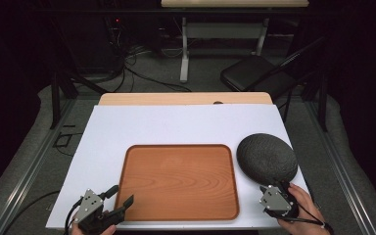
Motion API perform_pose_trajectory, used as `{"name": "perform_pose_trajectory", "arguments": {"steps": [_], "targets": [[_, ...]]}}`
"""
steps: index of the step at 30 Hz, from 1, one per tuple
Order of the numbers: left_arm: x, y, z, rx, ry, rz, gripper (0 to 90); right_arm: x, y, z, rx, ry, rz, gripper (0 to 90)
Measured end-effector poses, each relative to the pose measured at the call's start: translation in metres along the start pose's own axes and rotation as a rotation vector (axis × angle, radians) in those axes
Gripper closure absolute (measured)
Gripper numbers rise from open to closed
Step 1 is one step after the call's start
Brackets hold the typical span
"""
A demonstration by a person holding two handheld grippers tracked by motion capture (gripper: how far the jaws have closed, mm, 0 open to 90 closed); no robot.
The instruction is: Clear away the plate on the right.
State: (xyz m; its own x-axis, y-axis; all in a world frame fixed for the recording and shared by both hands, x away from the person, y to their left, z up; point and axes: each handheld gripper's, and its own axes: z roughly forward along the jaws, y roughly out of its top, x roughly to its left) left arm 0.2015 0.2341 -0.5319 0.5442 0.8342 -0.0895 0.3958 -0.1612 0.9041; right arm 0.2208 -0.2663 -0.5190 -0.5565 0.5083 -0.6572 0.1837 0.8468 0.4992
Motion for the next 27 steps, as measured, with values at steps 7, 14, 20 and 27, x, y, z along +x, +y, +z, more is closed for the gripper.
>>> {"name": "perform_pose_trajectory", "arguments": {"steps": [7, 14, 20, 27], "targets": [[0.000, 0.000, 0.000, -0.001, 0.000, -0.003, 35.1, 0.005, -0.009, 0.006, 0.036, -0.027, -0.085, 59.6], [0.000, 0.000, 0.000, -0.001, 0.000, -0.006, 35.1, 0.006, -0.015, 0.012, 0.051, -0.011, -0.077, 60.1], [0.000, 0.000, 0.000, -0.001, -0.002, -0.007, 35.0, 0.009, -0.019, 0.021, 0.059, -0.003, -0.064, 60.8], [0.000, 0.000, 0.000, 0.000, -0.002, -0.008, 35.1, 0.010, -0.024, 0.027, 0.079, -0.002, -0.069, 61.6]]}}
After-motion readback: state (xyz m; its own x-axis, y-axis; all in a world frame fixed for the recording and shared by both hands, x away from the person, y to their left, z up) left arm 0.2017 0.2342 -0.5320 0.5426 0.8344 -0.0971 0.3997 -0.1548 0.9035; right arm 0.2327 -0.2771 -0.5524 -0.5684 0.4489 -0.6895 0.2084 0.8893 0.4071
